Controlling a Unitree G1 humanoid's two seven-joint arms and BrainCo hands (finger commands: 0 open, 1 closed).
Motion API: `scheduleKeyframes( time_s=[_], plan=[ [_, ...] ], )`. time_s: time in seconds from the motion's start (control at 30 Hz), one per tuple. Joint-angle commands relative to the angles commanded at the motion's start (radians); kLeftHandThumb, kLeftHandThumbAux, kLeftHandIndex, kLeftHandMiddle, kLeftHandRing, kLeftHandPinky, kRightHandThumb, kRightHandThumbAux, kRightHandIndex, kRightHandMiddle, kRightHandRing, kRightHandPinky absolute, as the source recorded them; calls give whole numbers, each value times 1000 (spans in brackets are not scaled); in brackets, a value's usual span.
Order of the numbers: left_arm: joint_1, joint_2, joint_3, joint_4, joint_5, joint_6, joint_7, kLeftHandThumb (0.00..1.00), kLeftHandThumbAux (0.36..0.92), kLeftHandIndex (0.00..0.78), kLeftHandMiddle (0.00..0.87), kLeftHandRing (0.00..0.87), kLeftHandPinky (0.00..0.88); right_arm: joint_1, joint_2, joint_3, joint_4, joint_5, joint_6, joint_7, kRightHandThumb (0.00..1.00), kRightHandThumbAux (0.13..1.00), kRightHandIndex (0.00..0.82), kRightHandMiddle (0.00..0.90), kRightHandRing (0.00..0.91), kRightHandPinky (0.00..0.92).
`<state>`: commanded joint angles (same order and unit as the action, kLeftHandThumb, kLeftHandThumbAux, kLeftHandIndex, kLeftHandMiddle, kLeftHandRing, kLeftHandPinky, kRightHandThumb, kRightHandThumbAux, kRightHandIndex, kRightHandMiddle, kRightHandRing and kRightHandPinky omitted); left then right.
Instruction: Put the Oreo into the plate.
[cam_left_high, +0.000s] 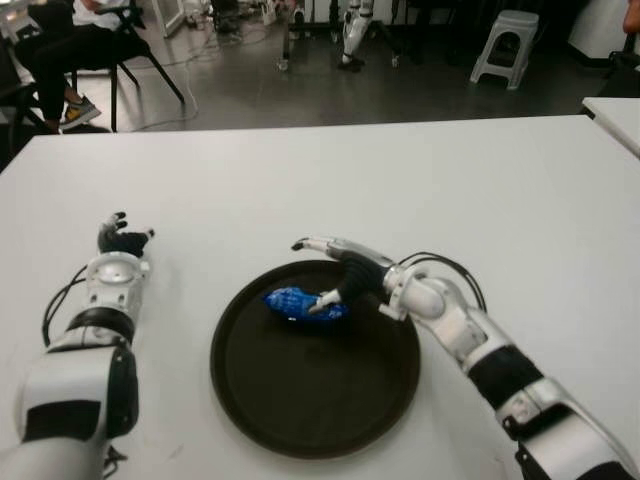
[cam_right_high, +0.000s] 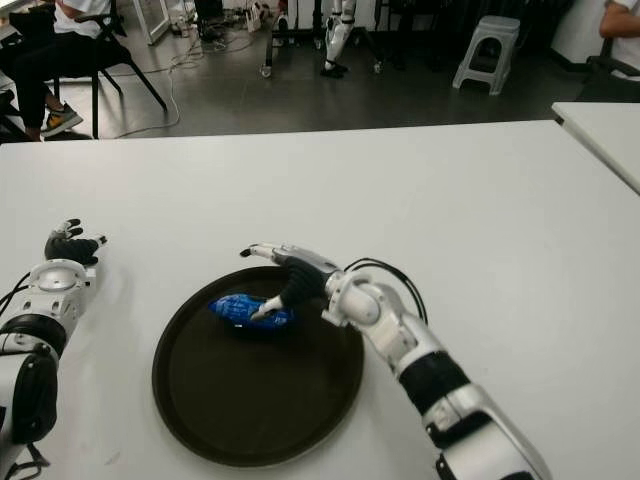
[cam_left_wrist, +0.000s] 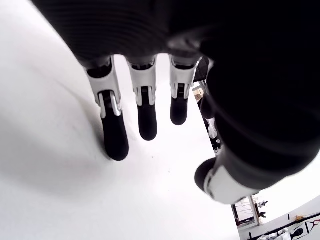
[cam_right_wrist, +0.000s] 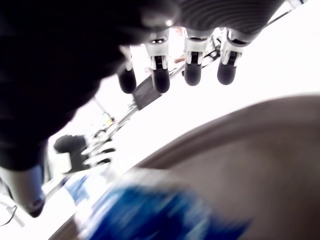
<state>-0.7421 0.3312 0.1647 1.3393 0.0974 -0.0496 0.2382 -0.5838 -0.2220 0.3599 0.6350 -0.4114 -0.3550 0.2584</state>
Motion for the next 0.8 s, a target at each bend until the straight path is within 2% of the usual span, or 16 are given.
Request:
scheduleKeyframes(
  time_s=[0.17, 0.37, 0.53, 0.63, 0.8],
  plan=[
    [0, -1, 2, 0, -4, -1, -1, 315, 766, 78, 124, 145, 150, -25, -38, -43, 53, 0, -25, -58, 0, 565, 0, 0, 0, 49],
    [1, -1, 1, 0, -3, 0, 1, 295, 762, 73, 124, 143, 142, -83, -69, -82, 141, -7, -47, -144, 0, 523, 0, 0, 0, 43],
    [3, -1, 0, 0, -2, -2, -1, 304, 774, 80, 127, 148, 156, -167, -98, -115, 357, -5, -99, -242, 0, 507, 0, 0, 0, 36],
    [4, 1, 0, 1, -2, -2, -3, 300, 771, 84, 131, 156, 171, -210, -95, -133, 465, 6, -94, -289, 0, 514, 0, 0, 0, 13],
    [7, 3, 2, 2, -3, -6, -4, 298, 767, 95, 144, 172, 193, -245, -93, -165, 581, 22, -93, -356, 0, 550, 0, 0, 0, 1]
  ],
)
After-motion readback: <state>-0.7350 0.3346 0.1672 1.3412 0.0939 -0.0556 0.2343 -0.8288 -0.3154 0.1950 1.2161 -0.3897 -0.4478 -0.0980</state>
